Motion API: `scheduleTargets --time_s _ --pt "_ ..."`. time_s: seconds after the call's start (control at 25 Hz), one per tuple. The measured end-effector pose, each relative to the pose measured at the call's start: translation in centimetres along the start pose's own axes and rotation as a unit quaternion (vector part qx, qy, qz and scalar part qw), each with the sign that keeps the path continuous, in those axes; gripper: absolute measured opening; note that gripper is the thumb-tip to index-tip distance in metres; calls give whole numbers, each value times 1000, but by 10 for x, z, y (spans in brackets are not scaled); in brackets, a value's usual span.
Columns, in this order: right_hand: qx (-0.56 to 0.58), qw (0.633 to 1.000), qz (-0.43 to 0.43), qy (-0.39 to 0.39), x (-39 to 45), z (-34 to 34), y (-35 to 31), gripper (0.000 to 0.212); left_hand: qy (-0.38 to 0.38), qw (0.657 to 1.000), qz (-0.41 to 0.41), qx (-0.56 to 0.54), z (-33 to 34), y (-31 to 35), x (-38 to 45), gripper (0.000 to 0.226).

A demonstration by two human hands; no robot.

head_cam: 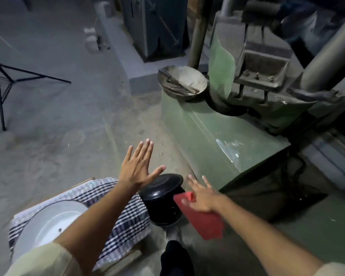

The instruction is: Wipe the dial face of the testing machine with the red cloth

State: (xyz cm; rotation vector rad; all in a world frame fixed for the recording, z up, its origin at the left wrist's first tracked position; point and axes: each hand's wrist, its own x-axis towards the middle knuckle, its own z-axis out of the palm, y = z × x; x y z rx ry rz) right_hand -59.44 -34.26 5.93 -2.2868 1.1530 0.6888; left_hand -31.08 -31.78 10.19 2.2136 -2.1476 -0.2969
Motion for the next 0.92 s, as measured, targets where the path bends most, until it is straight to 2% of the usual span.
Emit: scheduleTargets --time_s 0.08,0.2,0.36,0.48,0.6,0.76,0.92 --pt "-77 995 -43 -41 28 49 3 78 -24 1000 -14 -3 38 -10 6 115" --pt "-124 990 -57 -24 78 98 5 65 -59 998 -27 2 97 -28 16 115" --pt "-171 984 -48 26 141 112 1 60 -112 992 -52 6 154 -47 24 111" --pt "-175 983 -39 46 169 101 2 59 -127 990 -65 0 171 -53 25 110" --pt "-211 975 -38 53 182 93 5 63 -131 989 -69 -9 176 -55 26 115" --pt "-219 974 -40 44 182 76 7 84 -118 990 -77 -20 169 -58 33 115" --pt "-201 972 -98 65 171 57 4 91 -118 990 -74 -6 158 -65 32 115"
